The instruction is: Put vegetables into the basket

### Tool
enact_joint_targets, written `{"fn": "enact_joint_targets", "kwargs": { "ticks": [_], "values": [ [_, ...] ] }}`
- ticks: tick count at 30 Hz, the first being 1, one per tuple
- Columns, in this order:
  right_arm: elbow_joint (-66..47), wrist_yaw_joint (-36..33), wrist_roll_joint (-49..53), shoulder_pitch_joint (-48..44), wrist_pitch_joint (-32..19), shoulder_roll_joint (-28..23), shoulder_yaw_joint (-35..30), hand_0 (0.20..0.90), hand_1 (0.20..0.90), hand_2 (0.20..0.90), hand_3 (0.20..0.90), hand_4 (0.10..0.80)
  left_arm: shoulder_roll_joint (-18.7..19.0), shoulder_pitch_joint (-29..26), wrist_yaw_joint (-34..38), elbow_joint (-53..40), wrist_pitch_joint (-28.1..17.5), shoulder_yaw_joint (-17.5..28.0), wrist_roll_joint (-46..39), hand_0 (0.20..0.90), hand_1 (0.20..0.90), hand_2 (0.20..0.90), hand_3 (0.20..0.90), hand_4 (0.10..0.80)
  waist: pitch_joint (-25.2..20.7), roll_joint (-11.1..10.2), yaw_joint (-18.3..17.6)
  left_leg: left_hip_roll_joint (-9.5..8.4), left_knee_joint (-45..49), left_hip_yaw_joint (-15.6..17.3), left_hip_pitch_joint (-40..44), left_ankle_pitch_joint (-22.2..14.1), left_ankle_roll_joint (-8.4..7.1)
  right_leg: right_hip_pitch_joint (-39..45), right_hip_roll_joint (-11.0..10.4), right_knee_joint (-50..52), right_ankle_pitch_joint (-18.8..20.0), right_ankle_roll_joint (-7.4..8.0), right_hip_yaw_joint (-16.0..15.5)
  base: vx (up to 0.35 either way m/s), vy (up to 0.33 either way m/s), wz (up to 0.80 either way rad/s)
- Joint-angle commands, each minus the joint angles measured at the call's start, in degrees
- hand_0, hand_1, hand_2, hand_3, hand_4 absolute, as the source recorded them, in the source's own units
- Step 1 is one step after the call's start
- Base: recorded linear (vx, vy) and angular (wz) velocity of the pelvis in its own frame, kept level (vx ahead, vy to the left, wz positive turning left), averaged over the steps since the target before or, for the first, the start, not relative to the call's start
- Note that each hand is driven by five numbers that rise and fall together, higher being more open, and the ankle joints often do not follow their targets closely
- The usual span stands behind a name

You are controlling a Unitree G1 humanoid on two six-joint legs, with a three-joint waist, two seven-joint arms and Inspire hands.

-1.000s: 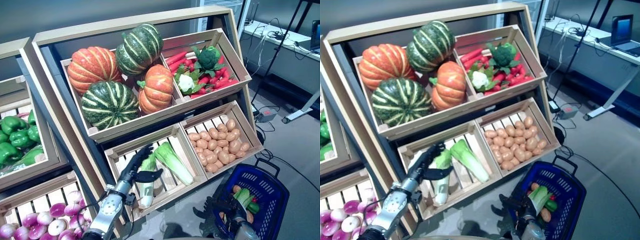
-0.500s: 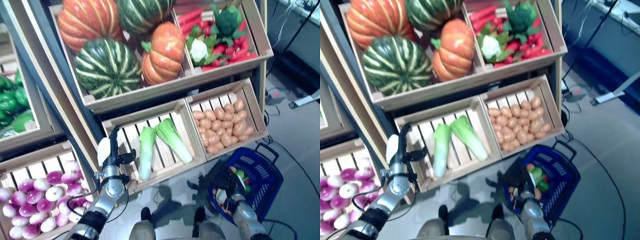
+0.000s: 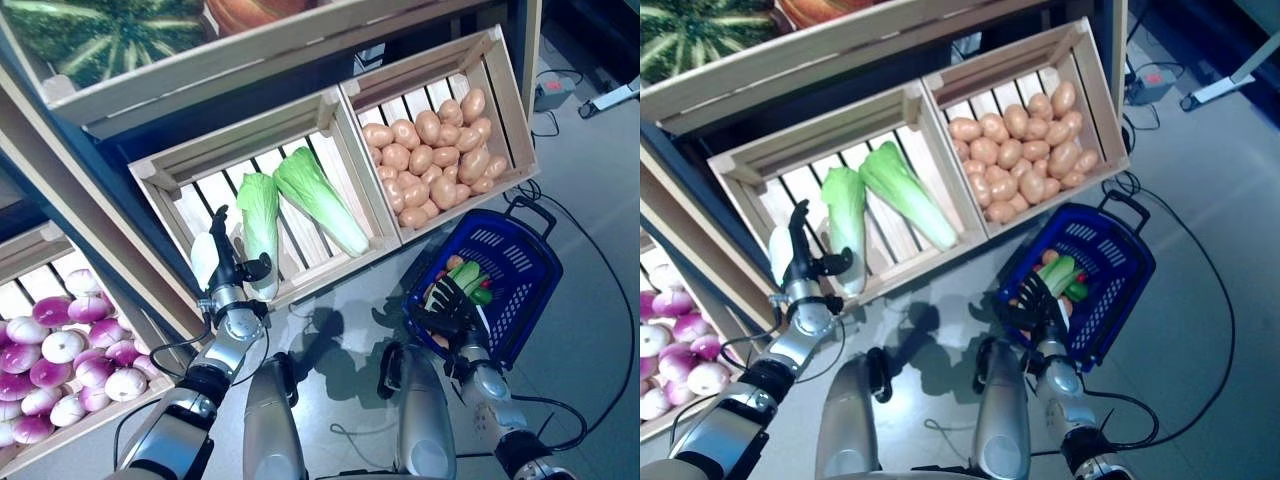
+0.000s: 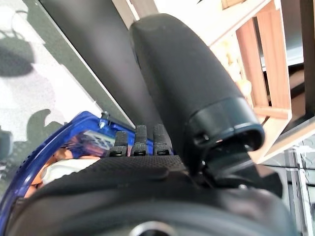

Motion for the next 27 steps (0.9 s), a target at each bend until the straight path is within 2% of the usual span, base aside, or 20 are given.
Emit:
{"fn": "enact_joint_targets", "kwargs": {
  "ticks": [1,4,5,6,7,8,9,16,23,27],
  "values": [
    [-4.3,-2.0,1.1,0.4,-5.6,-2.5,-0.6,0.900,0.900,0.900,0.900,0.800,0.2,-5.0,4.3,-1.1,-3.4,0.8,-1.7,0.900,0.900,0.900,0.900,0.800,-3.4,1.4,-0.5,1.27,3.5,-2.9,-1.0,-5.6,-2.67,0.4,-2.0,2.7,-2.2,1.56,2.7,-0.002,0.029,0.03],
    [-4.1,-1.8,0.8,0.8,-5.2,-2.5,-1.1,0.900,0.900,0.900,0.900,0.800,-0.3,-5.6,3.9,-0.8,-3.3,1.6,-4.9,0.900,0.900,0.900,0.900,0.800,-3.6,1.4,-1.3,1.85,6.9,-3.5,-2.8,-7.0,-2.57,-1.6,-1.7,5.5,-3.4,1.41,3.6,0.037,0.020,-0.06],
    [-3.8,-1.7,0.6,1.0,-5.2,-2.5,-1.3,0.900,0.900,0.900,0.900,0.800,-0.4,-5.9,3.6,-0.4,-3.0,1.8,-6.4,0.900,0.900,0.900,0.900,0.800,-3.3,1.4,-1.5,2.19,8.9,-3.9,-2.8,-9.1,-2.86,-1.8,-1.7,7.5,-5.3,1.83,4.0,0.021,0.025,-0.07],
    [-3.8,-1.7,0.6,0.9,-5.2,-2.5,-1.4,0.900,0.900,0.900,0.900,0.800,-0.4,-6.0,3.6,-0.4,-3.0,1.8,-6.5,0.900,0.900,0.900,0.900,0.800,-3.5,1.3,-1.6,2.08,8.0,-3.7,-3.5,-7.4,-2.49,-2.4,-1.6,6.5,-3.8,1.40,3.9,0.024,0.023,-0.04],
    [-3.7,-1.5,0.5,1.0,-5.0,-2.5,-1.7,0.900,0.900,0.900,0.900,0.800,-0.5,-6.3,3.3,-0.1,-2.7,2.1,-7.7,0.900,0.900,0.900,0.900,0.800,-3.5,1.3,-1.8,2.21,8.9,-3.9,-4.0,-7.7,-2.41,-3.0,-1.6,7.4,-4.1,1.38,4.0,0.033,0.027,-0.05],
    [-3.7,-1.3,0.2,1.3,-4.6,-2.5,-1.9,0.900,0.900,0.900,0.900,0.800,-0.5,-6.6,3.2,0.4,-2.6,2.5,-8.8,0.900,0.900,0.900,0.900,0.800,-3.3,1.2,-2.1,2.37,11.1,-4.3,-4.1,-9.9,-2.60,-3.4,-1.5,9.7,-6.2,1.78,4.4,0.116,0.041,-0.07],
    [-4.1,-1.4,-0.2,1.4,-4.0,-2.5,-2.1,0.900,0.900,0.900,0.900,0.800,-0.3,-6.7,3.4,0.4,-2.6,2.8,-9.1,0.900,0.900,0.900,0.900,0.800,-3.4,1.2,-2.3,2.35,11.9,-4.4,-4.6,-10.2,-2.51,-4.0,-1.4,10.4,-6.4,1.80,4.6,0.119,0.040,-0.05],
    [-5.7,-1.2,-1.6,2.0,-1.5,-3.0,-3.3,0.900,0.900,0.900,0.900,0.800,0.8,-7.2,3.3,1.1,2.0,4.2,-13.8,0.900,0.900,0.900,0.900,0.800,-3.8,0.8,-3.1,2.37,14.9,-4.8,-7.7,-10.6,-2.20,-7.2,-0.8,12.9,-6.6,2.35,5.3,0.035,0.015,-0.03],
    [-7.2,-1.7,-1.4,1.4,0.0,-3.6,-4.3,0.900,0.900,0.900,0.900,0.800,1.2,-8.3,0.4,3.3,4.3,5.5,-20.0,0.900,0.900,0.900,0.900,0.800,-3.5,0.3,-3.6,3.57,18.0,-5.4,-11.5,-10.7,-2.51,-11.0,-0.8,15.9,-6.7,2.79,5.8,0.013,0.000,-0.08],
    [-7.0,-2.4,-0.8,-0.1,-0.3,-3.8,-3.8,0.900,0.900,0.900,0.900,0.800,0.6,-9.7,-1.0,6.4,7.5,5.1,-23.8,0.900,0.900,0.900,0.900,0.800,-3.1,0.2,-3.9,3.80,20.0,-5.6,-14.3,-11.0,-2.51,-13.5,-0.8,17.5,-6.7,3.02,6.0,-0.025,0.004,-0.01]
  ]
}}
